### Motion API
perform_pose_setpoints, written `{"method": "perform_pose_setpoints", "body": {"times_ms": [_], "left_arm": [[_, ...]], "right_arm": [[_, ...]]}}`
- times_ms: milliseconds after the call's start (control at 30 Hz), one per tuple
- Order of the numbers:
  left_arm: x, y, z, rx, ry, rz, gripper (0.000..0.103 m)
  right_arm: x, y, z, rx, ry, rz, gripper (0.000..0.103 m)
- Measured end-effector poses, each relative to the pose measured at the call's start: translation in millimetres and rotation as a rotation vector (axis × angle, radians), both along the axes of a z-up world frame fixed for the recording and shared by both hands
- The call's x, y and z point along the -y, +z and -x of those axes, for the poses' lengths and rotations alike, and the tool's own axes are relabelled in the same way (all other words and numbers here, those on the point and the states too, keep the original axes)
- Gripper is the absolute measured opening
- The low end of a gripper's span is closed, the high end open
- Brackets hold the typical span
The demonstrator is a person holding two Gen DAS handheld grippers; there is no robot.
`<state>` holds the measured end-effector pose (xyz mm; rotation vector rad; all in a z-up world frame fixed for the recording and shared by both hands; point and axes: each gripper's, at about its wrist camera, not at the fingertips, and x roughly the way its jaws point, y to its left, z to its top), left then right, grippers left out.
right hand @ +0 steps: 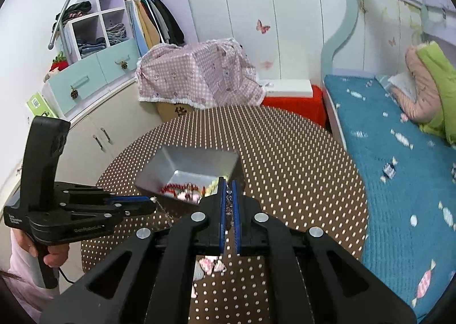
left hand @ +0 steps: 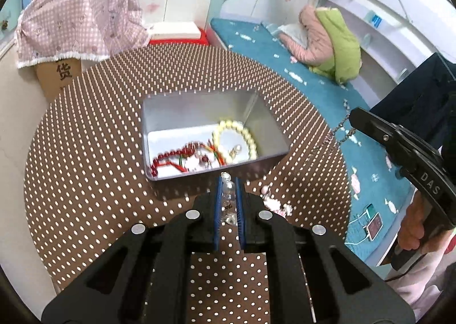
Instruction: Organize jewelry
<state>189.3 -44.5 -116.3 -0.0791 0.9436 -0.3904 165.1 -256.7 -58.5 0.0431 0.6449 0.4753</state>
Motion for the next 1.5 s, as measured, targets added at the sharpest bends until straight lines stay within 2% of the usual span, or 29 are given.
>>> {"method": "perform_pose_setpoints", "body": {"times_ms": [300, 433, 567, 833, 1000, 1067, 1133, 1200, 1333, 1500], "left_arm": [[-6.7, 57.9, -0.9, 0.114, -0.013, 0.007, 0.009], [-8.6, 78.4, -4.6, 0.161, -0.01, 0.009, 0.009], [-7.3, 88.5, -13.8, 0.185, -0.011, 0.001, 0.009], [-4.8, 60.2, -37.9, 0.119, 0.014, -0.006, 0.009], [-1.8, 39.6, -47.4, 0.078, 0.044, -0.048, 0.01], [-1.6, 35.3, -48.9, 0.069, 0.047, -0.051, 0.01], [-1.4, 32.3, -48.8, 0.062, 0.053, -0.059, 0.012], [-2.1, 30.9, -48.8, 0.058, 0.061, -0.064, 0.021], [-4.7, 29.3, -45.5, 0.054, 0.073, -0.064, 0.022], [-5.0, 29.7, -35.2, 0.052, 0.084, -0.069, 0.022]], "right_arm": [[-13.6, 42.7, -8.2, 0.124, 0.024, 0.015, 0.003], [-22.9, 51.9, -11.7, 0.161, 0.051, 0.022, 0.003], [-32.1, 50.3, -18.2, 0.161, 0.086, 0.026, 0.004], [-45.7, 29.4, -33.2, 0.089, 0.118, 0.037, 0.004], [-51.1, 16.7, -38.4, 0.039, 0.142, 0.031, 0.005], [-49.8, 13.3, -40.4, 0.015, 0.125, 0.026, 0.019], [-48.2, 12.3, -41.8, 0.004, 0.116, 0.02, 0.024], [-46.9, 11.8, -41.8, -0.004, 0.11, 0.017, 0.024], [-46.6, 14.0, -37.0, -0.004, 0.111, 0.015, 0.026], [-43.8, 14.0, -29.5, 0.002, 0.1, 0.021, 0.033]]}}
